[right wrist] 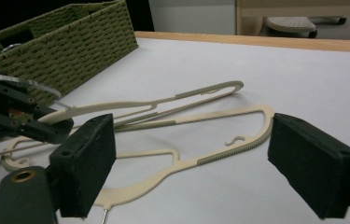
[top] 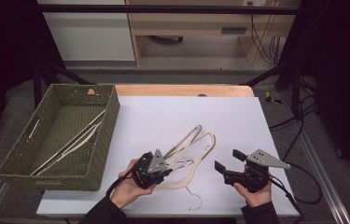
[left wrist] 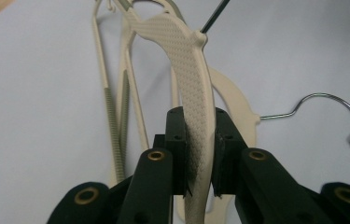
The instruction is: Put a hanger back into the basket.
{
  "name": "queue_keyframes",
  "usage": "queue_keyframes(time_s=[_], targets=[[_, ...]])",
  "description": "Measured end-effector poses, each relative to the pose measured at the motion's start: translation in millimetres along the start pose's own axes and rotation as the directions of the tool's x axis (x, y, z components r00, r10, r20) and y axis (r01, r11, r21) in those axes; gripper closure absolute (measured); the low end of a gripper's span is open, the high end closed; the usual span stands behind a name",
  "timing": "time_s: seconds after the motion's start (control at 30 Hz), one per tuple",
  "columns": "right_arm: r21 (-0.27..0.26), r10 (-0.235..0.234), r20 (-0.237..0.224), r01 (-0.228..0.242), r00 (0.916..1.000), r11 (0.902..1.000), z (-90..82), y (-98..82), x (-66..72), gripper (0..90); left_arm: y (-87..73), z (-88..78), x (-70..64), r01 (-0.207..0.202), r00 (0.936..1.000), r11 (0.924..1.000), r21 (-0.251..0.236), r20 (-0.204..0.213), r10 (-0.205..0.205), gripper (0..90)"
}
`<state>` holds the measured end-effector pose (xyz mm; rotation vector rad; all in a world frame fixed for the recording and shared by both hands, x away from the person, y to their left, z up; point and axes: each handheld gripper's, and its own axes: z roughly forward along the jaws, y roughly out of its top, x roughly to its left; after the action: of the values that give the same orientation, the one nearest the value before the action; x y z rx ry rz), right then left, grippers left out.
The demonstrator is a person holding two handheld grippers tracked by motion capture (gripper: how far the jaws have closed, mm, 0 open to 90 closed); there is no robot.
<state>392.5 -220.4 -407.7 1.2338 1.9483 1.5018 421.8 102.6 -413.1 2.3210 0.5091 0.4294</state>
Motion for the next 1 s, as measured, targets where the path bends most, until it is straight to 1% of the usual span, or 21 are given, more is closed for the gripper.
queue_keyframes(time_s=[0.03,0.07,0.1,0.13,0.2,0.23,0.27,0.3,0.33,0.37,0.4,0.43,0.5,0.53,0.6,0.63,0.8,0.83,0.87,0.97,1.0], targets=[[0.001,0.006,-0.007,-0.006,1.0,1.0,0.4,-1.2,-2.0,12.1,-0.3,-1.1,0.9,0.012,0.9999,0.9999,-0.009,-0.008,-0.012,80.2],[0.02,0.018,-0.021,-0.018,0.9996,0.9996,1.3,-3.1,-4.1,8.0,-0.5,-3.5,3.3,0.021,0.9995,0.9997,-0.011,-0.022,-0.021,80.7],[0.028,0.013,-0.032,-0.012,0.9994,0.9995,2.1,-4.1,-4.5,8.5,-0.5,-3.5,3.3,0.021,0.9995,0.9997,-0.011,-0.022,-0.021,80.9],[0.036,0.009,-0.029,-0.008,0.9995,0.9993,3.2,-5.2,-4.1,8.9,-0.6,-5.4,4.7,0.026,0.9989,0.9996,-0.014,-0.039,-0.026,81.2],[0.041,0.001,-0.03,0.0,0.9995,0.9992,4.0,-6.0,-3.4,8.9,-0.8,-6.4,5.6,0.025,0.9986,0.9996,-0.012,-0.047,-0.026,81.8],[0.05,-0.003,-0.025,0.004,0.9997,0.9987,6.0,-7.2,-3.0,8.0,-1.3,-8.1,7.2,0.03,0.9973,0.9994,-0.017,-0.066,-0.032,82.0],[0.05,-0.003,-0.025,0.004,0.9997,0.9987,6.0,-7.2,-3.0,8.0,-1.3,-8.1,7.2,0.03,0.9973,0.9994,-0.017,-0.066,-0.032,82.3],[0.056,-0.023,-0.019,0.024,0.9995,0.9982,6.9,-8.6,-4.7,7.5,-1.9,-10.4,10.0,0.037,0.9962,0.9991,-0.018,-0.078,-0.038,82.6],[0.056,-0.027,-0.018,0.028,0.9995,0.998,6.5,-9.3,-5.6,7.2,-1.9,-10.4,10.0,0.037,0.9962,0.9991,-0.018,-0.078,-0.038,82.9],[0.058,-0.028,-0.013,0.029,0.9995,0.9979,6.1,-9.9,-6.8,7.2,-2.3,-11.6,11.4,0.042,0.9953,0.9989,-0.02,-0.086,-0.044,83.2],[0.055,-0.022,-0.011,0.022,0.9997,0.9983,6.1,-10.4,-7.9,7.1,-3.5,-13.7,14.7,0.062,0.9931,0.9975,-0.033,-0.098,-0.065,83.6],[0.057,-0.021,-0.009,0.021,0.9997,0.9982,5.4,-11.0,-9.4,7.1,-3.5,-13.7,14.7,0.062,0.9931,0.9975,-0.033,-0.098,-0.065,83.9],[0.059,-0.011,0.0,0.011,0.9999,0.9982,4.9,-12.2,-11.8,7.0,-5.7,-17.7,21.1,0.082,0.9886,0.9957,-0.043,-0.123,-0.087,84.7],[0.059,-0.011,0.0,0.011,0.9999,0.9982,4.9,-12.2,-11.8,7.0,-5.7,-17.7,21.1,0.082,0.9886,0.9957,-0.043,-0.123,-0.087,85.1],[0.066,-0.014,0.01,0.013,0.9999,0.9977,4.6,-13.7,-14.5,6.7,-7.6,-20.1,25.5,0.094,0.9852,0.9943,-0.05,-0.139,-0.1,85.6],[0.066,-0.011,0.01,0.011,0.9999,0.9977,4.7,-14.0,-14.9,6.6,-9.5,-21.9,29.4,0.109,0.9833,0.9924,-0.057,-0.14,-0.116,85.7],[0.063,-0.013,0.016,0.011,0.9998,0.9979,4.3,-14.5,-16.1,6.5,-11.9,-24.6,34.3,0.125,0.9812,0.9899,-0.066,-0.139,-0.134,85.8],[0.069,-0.019,0.018,0.018,0.9997,0.9975,3.7,-14.7,-17.1,6.5,-12.3,-26.8,34.9,0.132,0.9803,0.9879,-0.081,-0.137,-0.143,85.8],[0.069,-0.019,0.018,0.018,0.9997,0.9975,3.7,-14.7,-17.1,6.5,-12.3,-26.8,34.9,0.132,0.9803,0.9879,-0.081,-0.137,-0.143,85.9],[0.068,-0.021,0.018,0.02,0.9996,0.9975,2.6,-14.5,-17.0,6.5,-11.0,-35.5,35.8,0.129,0.9802,0.9865,-0.101,-0.138,-0.142,85.9],[0.067,-0.02,0.023,0.018,0.9996,0.9976,2.5,-14.4,-17.1,6.5,-10.5,-37.7,35.5,0.138,0.9791,0.9832,-0.119,-0.134,-0.153,85.9]])
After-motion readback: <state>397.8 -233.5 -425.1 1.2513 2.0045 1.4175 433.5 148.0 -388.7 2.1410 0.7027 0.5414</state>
